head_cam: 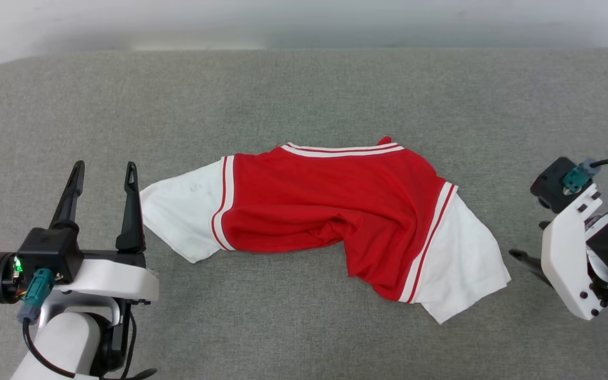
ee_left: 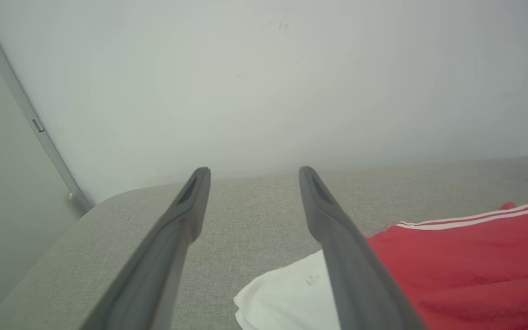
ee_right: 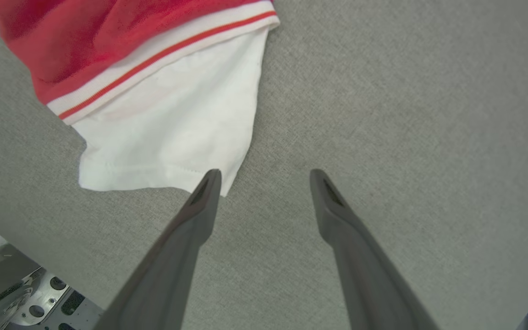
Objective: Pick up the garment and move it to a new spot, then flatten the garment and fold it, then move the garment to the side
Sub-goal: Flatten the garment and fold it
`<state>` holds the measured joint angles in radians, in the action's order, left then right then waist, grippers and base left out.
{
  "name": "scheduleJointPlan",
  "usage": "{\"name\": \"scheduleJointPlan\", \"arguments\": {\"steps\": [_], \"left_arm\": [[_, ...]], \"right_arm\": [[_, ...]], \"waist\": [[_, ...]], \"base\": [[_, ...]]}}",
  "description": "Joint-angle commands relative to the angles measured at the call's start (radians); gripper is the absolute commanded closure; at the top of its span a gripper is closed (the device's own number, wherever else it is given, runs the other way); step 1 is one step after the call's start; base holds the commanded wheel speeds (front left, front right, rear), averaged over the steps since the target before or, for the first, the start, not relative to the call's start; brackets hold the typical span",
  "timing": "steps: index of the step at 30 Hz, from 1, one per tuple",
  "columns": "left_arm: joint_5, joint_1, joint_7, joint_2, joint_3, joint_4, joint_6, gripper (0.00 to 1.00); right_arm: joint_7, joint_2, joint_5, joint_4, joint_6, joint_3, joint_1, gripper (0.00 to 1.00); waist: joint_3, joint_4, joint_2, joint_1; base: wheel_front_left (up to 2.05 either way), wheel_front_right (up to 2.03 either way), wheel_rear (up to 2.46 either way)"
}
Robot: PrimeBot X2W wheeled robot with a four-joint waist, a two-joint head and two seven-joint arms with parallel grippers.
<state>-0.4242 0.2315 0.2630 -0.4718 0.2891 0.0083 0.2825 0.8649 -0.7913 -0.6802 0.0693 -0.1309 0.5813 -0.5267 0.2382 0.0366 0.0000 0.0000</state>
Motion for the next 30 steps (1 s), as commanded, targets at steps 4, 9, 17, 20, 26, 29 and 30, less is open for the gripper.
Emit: {"name": "scheduleJointPlan", "arguments": {"steps": [4,9,17,20,26,29,30], "left_arm": [[0.049,-0.004,0.002,0.055,-0.039,-0.002,-0.043,0.00],[0.092,0.012,0.002,0.105,-0.080,0.012,-0.090,0.00],[0.143,0.020,0.002,0.158,-0.144,0.056,-0.157,0.00],[0.156,0.028,0.002,0.155,-0.166,0.073,-0.183,0.00],[0.148,0.088,0.001,0.113,-0.191,0.117,-0.252,0.00],[0.125,0.146,-0.063,0.073,-0.185,0.140,-0.301,0.00],[0.113,0.165,-0.102,0.058,-0.178,0.144,-0.322,0.00]], "right_arm": [[0.037,0.025,-0.029,-0.072,0.000,0.043,-0.031,0.00],[0.002,0.073,-0.046,-0.172,0.000,0.085,-0.029,0.00],[-0.096,0.119,-0.056,-0.271,-0.002,0.220,-0.010,1.00],[-0.159,0.092,-0.050,-0.278,-0.001,0.223,-0.042,1.00],[-0.275,0.032,-0.074,-0.246,0.000,0.188,-0.064,1.00],[-0.308,0.001,-0.080,-0.224,0.000,0.174,-0.052,1.00],[-0.318,-0.009,-0.080,-0.214,0.000,0.167,-0.048,1.00]], "waist": [[0.052,0.030,0.0000,0.0000],[0.091,0.049,0.0000,0.0000],[0.095,0.051,0.0000,0.0000],[0.072,0.041,0.0000,0.0000],[0.021,0.025,0.0000,0.0000],[0.010,0.019,0.0000,0.0000],[0.008,0.016,0.0000,0.0000]], "base": [[0.00,0.00,0.00],[0.00,0.00,0.00],[0.00,0.00,0.00],[0.00,0.00,0.00],[0.00,0.00,0.00],[0.00,0.00,0.00],[0.00,0.00,0.00]]}}
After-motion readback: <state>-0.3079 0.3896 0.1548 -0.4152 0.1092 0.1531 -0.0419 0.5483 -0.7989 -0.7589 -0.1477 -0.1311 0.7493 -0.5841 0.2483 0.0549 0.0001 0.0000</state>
